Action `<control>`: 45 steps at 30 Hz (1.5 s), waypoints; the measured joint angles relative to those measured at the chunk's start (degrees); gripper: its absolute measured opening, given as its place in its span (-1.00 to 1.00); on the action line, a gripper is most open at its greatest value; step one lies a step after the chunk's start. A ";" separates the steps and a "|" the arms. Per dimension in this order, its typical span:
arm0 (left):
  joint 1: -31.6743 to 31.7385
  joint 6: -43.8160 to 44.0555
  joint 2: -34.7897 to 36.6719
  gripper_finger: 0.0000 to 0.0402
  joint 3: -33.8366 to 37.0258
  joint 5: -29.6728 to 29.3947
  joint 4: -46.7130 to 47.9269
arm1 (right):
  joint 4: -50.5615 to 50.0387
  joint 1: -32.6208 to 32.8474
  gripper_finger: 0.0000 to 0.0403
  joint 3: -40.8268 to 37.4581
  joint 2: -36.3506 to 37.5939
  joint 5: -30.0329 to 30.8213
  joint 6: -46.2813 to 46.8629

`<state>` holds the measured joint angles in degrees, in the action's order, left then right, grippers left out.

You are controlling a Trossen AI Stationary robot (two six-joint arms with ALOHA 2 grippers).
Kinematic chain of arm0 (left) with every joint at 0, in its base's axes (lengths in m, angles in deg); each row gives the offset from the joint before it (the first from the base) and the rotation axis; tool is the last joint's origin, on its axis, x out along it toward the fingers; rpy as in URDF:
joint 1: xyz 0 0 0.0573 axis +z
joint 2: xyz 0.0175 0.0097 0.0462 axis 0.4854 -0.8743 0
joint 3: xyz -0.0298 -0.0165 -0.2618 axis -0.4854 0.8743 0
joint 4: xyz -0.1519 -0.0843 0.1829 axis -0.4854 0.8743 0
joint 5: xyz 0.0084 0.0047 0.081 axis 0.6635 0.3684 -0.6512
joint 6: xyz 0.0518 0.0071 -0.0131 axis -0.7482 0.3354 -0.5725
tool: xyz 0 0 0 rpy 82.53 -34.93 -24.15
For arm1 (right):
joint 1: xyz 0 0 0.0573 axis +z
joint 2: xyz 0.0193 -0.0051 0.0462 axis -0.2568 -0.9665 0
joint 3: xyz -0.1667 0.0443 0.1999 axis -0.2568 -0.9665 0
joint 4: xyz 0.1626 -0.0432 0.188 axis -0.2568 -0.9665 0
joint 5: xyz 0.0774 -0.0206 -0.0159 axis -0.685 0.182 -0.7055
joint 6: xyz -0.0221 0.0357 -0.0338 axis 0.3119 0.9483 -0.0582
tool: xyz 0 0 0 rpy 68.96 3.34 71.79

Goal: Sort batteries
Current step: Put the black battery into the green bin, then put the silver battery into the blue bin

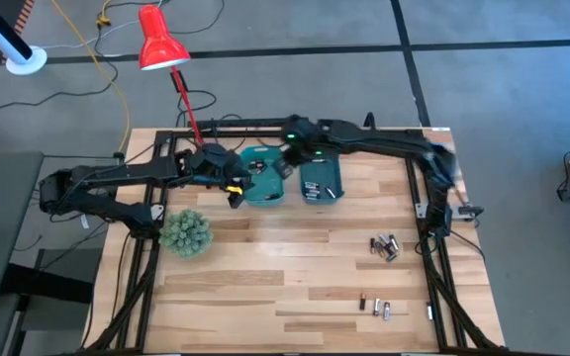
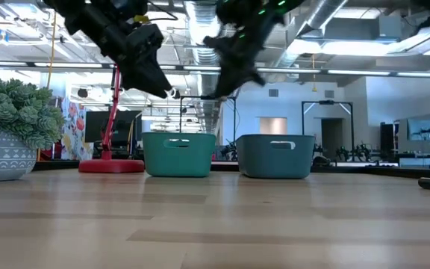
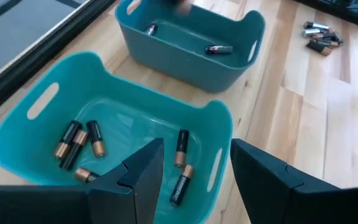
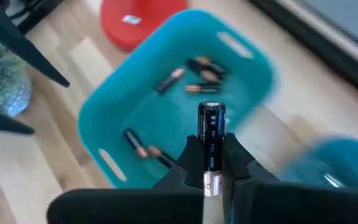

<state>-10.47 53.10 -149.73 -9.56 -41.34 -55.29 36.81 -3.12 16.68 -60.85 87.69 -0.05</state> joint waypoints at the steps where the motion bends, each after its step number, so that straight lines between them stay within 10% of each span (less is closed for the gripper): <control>1: -0.01 -0.05 0.74 -0.09 0.72 0.00 -0.19 | 0.04 0.00 -0.93 2.32 -2.50 -1.20 -0.82; 12: 0.00 -10.36 8.33 -0.09 4.55 -1.17 -2.01 | -4.85 0.24 -0.89 15.85 -21.47 -7.14 -2.94; 29: 0.00 -10.34 8.82 -0.09 4.60 -2.93 -2.10 | -7.91 0.44 -0.36 16.97 -23.36 -7.21 -1.59; 39: -6.20 -9.90 8.77 -0.09 4.60 -7.86 -2.51 | -14.75 0.41 -0.36 14.97 -9.21 1.15 -7.58; 45: -10.83 -4.60 8.67 -0.09 4.60 -11.86 -3.06 | -14.48 1.95 -0.40 0.24 5.66 5.27 -6.78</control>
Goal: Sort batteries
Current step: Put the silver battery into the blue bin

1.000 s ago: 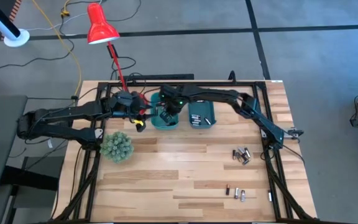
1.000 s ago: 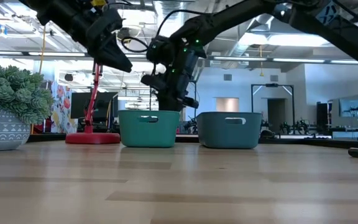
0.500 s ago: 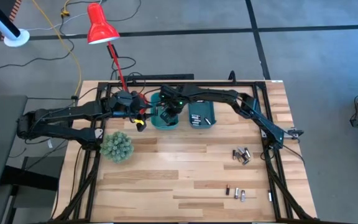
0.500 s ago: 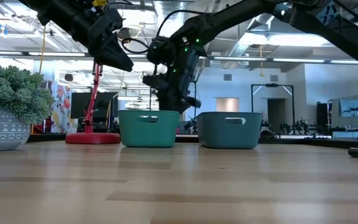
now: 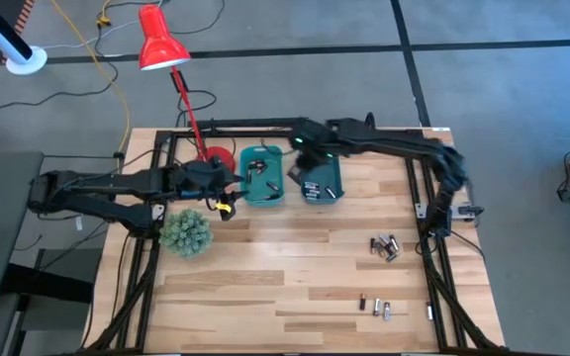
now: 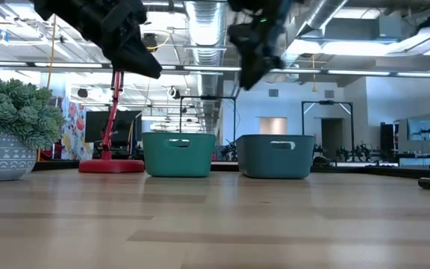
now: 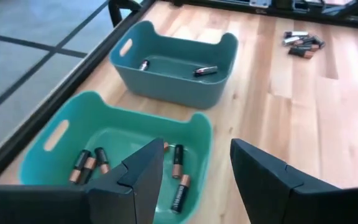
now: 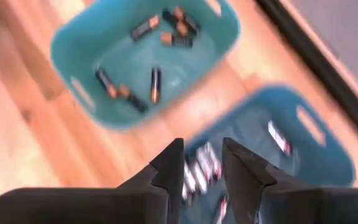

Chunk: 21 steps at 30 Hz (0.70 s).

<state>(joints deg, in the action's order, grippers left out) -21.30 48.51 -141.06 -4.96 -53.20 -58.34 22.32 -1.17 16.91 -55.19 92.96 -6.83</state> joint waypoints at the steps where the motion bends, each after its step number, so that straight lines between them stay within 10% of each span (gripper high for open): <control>1: -0.56 0.70 0.00 -0.09 0.00 -0.08 0.01 | 0.60 0.37 -0.40 -3.53 2.70 -0.01 1.12; 21: -2.96 9.97 0.00 -0.09 -0.02 -0.06 0.08 | 0.59 18.04 -0.40 -49.69 45.77 0.19 36.14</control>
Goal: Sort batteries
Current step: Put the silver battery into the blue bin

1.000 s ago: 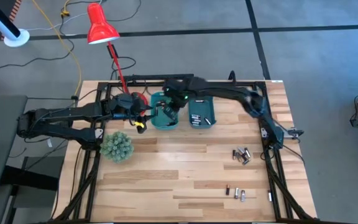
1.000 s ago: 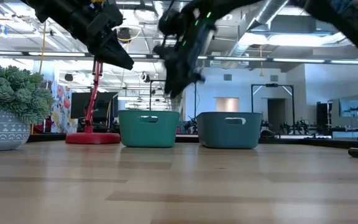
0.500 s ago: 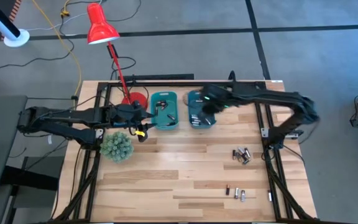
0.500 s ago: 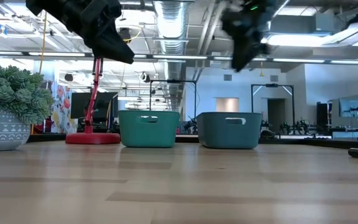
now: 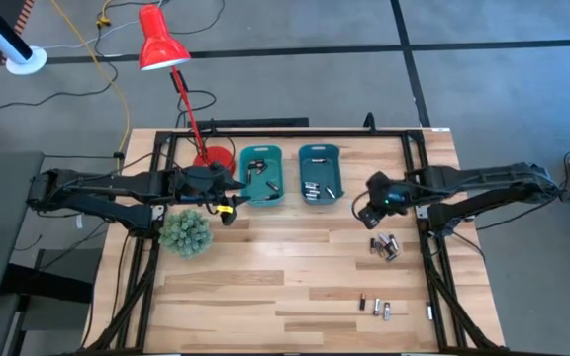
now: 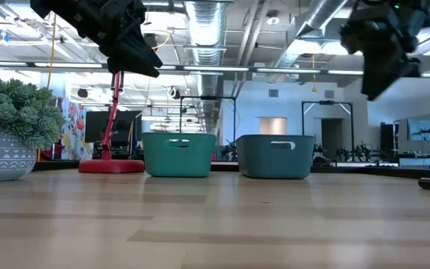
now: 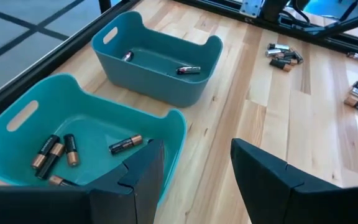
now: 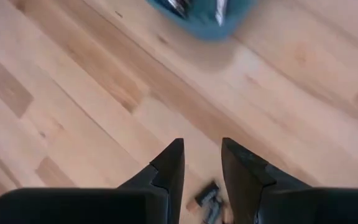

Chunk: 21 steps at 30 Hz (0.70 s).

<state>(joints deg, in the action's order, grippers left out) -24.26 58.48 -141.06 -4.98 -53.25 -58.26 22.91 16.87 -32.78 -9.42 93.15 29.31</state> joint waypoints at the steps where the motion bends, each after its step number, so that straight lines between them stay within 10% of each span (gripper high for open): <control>1: 0.00 0.00 0.00 -0.09 0.00 0.00 0.00 | -0.44 0.62 -0.40 -0.91 0.59 0.00 1.32; 21: 0.00 0.00 0.00 -0.09 -0.02 0.02 0.13 | -5.63 24.81 -0.32 -10.64 1.55 4.60 40.42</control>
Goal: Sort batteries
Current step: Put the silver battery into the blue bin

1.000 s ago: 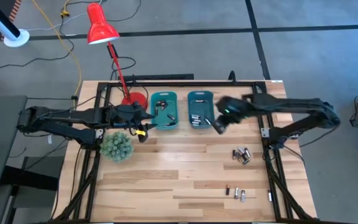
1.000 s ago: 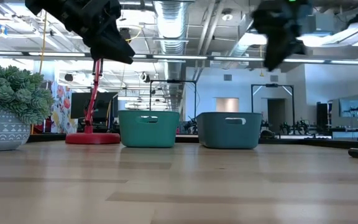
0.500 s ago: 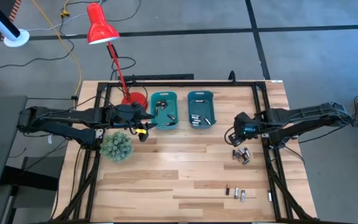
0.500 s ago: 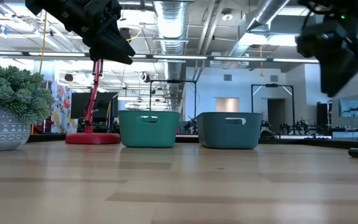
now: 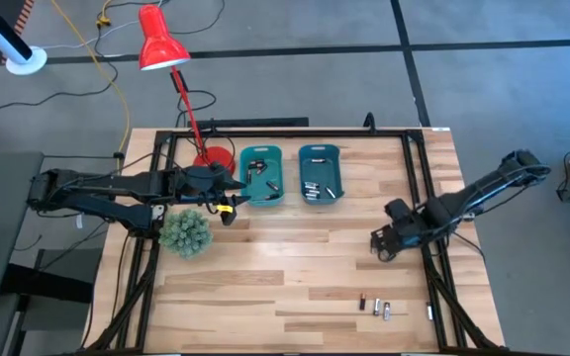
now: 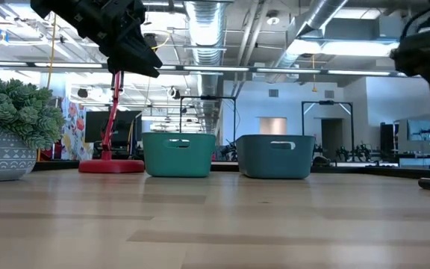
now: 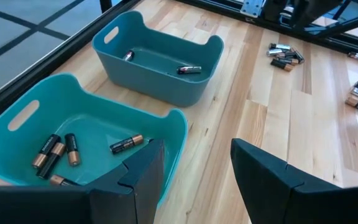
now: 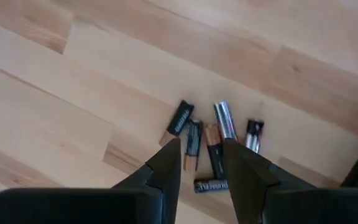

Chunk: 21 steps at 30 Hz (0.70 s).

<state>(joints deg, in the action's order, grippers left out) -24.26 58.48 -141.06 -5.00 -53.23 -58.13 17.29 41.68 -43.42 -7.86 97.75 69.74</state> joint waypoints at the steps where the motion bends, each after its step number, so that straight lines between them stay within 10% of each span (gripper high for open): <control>1: 0.00 0.00 0.00 -0.09 0.00 0.00 0.01 | -0.69 0.78 -0.32 -0.28 0.01 0.09 1.51; 21: -0.01 1.26 0.02 -0.09 -0.04 0.17 0.33 | -0.23 1.13 -0.41 -2.79 0.69 -0.56 14.30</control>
<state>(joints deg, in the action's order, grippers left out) -24.27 59.74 -141.04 -5.05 -53.06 -57.80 17.06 42.81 -46.20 -7.17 97.19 84.04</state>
